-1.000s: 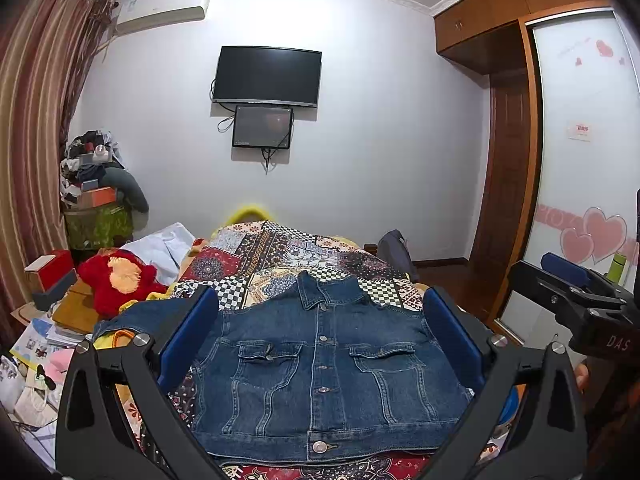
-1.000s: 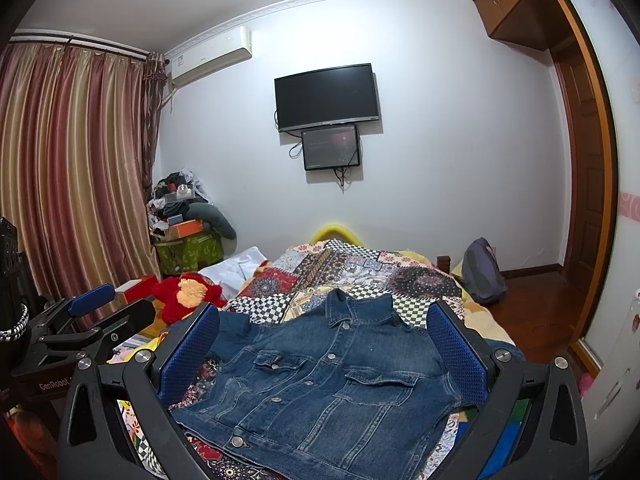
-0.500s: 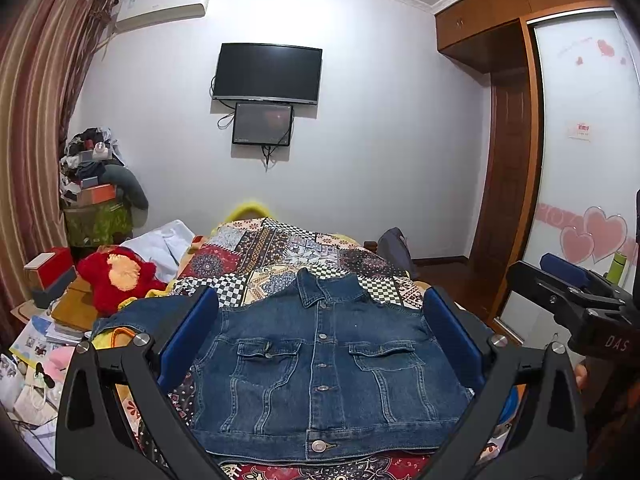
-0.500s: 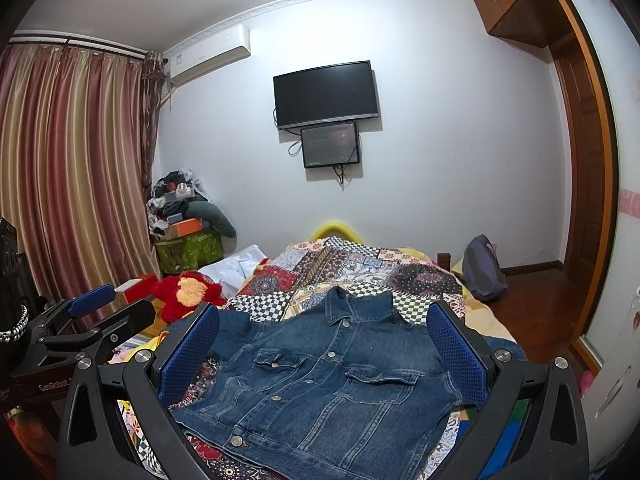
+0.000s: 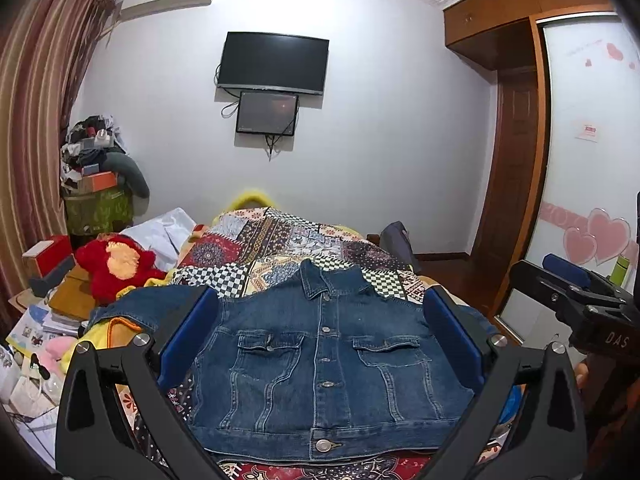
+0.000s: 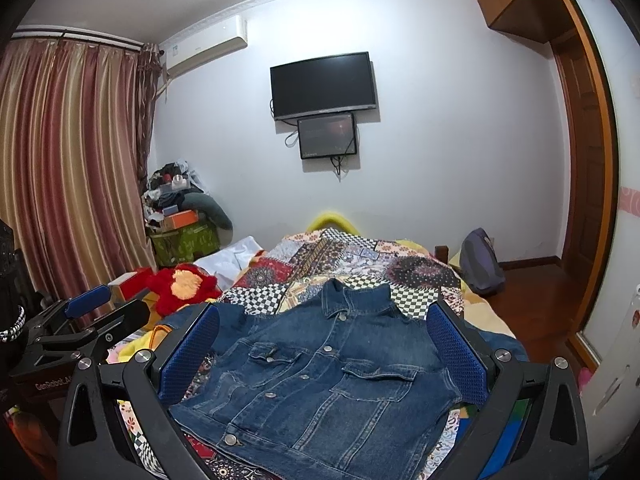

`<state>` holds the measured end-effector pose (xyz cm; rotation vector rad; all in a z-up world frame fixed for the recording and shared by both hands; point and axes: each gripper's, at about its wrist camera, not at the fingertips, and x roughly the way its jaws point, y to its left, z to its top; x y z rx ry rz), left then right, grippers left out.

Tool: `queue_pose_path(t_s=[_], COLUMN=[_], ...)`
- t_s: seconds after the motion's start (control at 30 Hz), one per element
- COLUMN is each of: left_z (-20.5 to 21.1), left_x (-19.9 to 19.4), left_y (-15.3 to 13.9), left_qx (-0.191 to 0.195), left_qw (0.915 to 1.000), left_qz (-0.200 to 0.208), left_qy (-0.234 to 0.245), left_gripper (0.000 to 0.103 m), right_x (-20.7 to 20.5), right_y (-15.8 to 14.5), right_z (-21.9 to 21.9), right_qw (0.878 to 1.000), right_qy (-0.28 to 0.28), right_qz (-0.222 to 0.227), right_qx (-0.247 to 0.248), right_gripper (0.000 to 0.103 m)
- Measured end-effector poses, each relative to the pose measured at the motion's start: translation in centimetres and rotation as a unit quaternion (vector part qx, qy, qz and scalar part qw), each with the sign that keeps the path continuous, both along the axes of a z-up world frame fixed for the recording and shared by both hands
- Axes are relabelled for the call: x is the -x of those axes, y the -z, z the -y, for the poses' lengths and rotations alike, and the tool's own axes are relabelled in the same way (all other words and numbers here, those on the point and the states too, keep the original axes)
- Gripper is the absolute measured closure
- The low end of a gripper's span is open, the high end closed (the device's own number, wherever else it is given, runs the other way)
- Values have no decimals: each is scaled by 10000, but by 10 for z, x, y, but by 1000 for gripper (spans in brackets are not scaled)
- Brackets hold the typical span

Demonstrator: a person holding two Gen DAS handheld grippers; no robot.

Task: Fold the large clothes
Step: 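Grasp the denim jacket's sleeve with the left gripper and lift it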

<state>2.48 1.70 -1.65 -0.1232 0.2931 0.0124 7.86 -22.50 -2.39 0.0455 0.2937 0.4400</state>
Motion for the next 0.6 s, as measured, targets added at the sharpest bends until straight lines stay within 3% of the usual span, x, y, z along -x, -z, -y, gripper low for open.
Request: queue_pose_path(t_s=[0.4, 0.6], left_z=[-59, -107], left_x=[-65, -115], left_y=[30, 58], left_qx=[76, 268], left_qw=[9974, 9889], left_qz=[-550, -1139], left_qy=[-461, -912], left_gripper=[0, 0], right_x=[-71, -127], right_y=[14, 30], right_z=[-45, -82], right_qw=[9981, 9949], right_qy=[-74, -121], right_qz=[-382, -639], right_qx=[481, 772], right_gripper=[0, 0])
